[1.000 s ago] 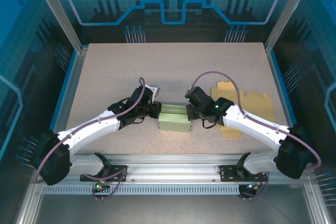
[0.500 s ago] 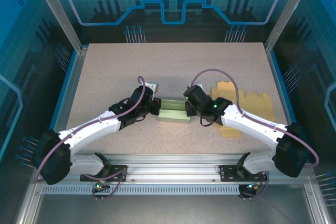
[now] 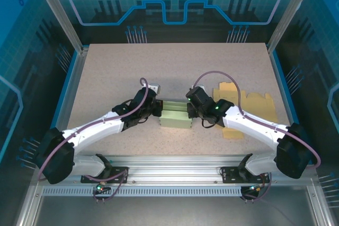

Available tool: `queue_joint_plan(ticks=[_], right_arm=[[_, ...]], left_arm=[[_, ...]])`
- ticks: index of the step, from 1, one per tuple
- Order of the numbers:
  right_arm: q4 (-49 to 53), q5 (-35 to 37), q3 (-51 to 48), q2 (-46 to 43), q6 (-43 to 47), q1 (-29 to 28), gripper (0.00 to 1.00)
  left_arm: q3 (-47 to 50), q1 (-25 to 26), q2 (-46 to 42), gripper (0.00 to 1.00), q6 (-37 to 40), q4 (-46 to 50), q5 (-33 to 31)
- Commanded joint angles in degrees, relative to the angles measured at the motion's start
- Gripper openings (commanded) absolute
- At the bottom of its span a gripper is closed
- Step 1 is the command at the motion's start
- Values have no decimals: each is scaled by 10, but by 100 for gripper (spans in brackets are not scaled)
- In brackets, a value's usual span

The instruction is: Fold the paper box

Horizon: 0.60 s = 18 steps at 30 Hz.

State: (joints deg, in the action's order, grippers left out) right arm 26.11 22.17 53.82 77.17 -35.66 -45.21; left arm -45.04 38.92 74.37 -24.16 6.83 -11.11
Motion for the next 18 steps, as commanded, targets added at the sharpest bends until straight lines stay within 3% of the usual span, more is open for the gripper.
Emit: queue_joint_plan(ticks=[1,12,18], right_arm=[[-40,-14,-6,-11,-10,0,9],[-37,-11,-3,-10,0,0,9],[-36,-10,-4,-11,1,0,9]], left_arm=[[8,12,-10,12,-20,-33,29],[14,12,-49,61,-9,13,23],[32,17,-75,74,-15,48,25]])
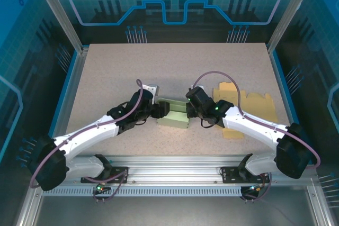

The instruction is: Fold the paper box

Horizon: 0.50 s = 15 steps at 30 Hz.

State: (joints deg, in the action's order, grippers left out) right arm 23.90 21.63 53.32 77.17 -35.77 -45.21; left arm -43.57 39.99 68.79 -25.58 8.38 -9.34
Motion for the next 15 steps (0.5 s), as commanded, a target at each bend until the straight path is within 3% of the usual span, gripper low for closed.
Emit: queue_joint_plan(ticks=[1,7,15], right_arm=[[-14,-4,2,-10,2,0,9],[-17,-9,6,-7,4,0,9],[-14,-17,22,9,7,-10,9]], left_arm=[[23,7,-22,75,-3,35,6],[55,8,-9,76,-20,18,3],[58,13,42,64,-10,-69,-12]])
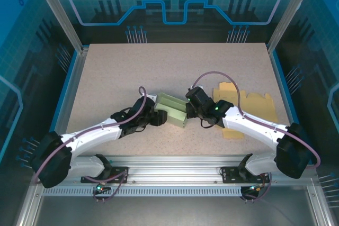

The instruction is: Fold the paper box

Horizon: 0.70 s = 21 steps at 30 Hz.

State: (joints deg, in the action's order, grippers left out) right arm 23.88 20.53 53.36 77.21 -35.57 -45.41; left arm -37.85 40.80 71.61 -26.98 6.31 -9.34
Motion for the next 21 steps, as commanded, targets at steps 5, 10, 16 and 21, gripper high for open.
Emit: queue_joint_plan(ticks=[5,10,16,21], right_arm=[[-7,-4,31,11,10,-12,9],[-8,-10,35,14,-10,-16,9],[-23,-29,39,33,-43,-20,8],[11,-7,64,52,-26,-24,9]], left_arm=[[-10,5,33,61,8,-63,-15],[-11,10,45,57,4,-73,-15],[-15,19,60,56,-4,-87,-13],[-20,22,47,50,-1,-81,-24]])
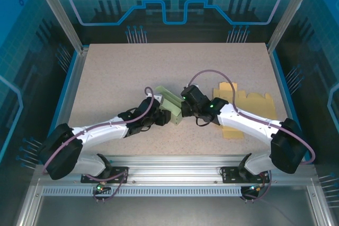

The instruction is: Fold the paper box

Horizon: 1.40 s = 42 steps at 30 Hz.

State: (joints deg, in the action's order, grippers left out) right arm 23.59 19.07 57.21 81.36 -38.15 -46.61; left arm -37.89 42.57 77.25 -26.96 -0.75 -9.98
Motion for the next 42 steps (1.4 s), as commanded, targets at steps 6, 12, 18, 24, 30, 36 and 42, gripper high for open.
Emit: queue_joint_plan(ticks=[6,12,18,24,30,36,42], right_arm=[[37,25,39,15,22,-12,10],[36,8,54,27,20,-16,14],[43,11,72,49,22,-18,16],[47,15,84,60,27,-17,17],[72,43,97,59,36,-17,31],[99,54,112,33,61,-17,51],[121,47,110,-16,64,-17,58]], left_arm=[[-24,1,-29,42,11,8,-36],[-34,0,15,36,-3,-40,8],[-52,0,42,34,-7,-71,39],[-55,0,60,33,-20,-97,57],[-48,0,65,33,-28,-111,59],[-48,0,18,35,-9,-73,63],[-76,-4,-57,43,38,11,78]])
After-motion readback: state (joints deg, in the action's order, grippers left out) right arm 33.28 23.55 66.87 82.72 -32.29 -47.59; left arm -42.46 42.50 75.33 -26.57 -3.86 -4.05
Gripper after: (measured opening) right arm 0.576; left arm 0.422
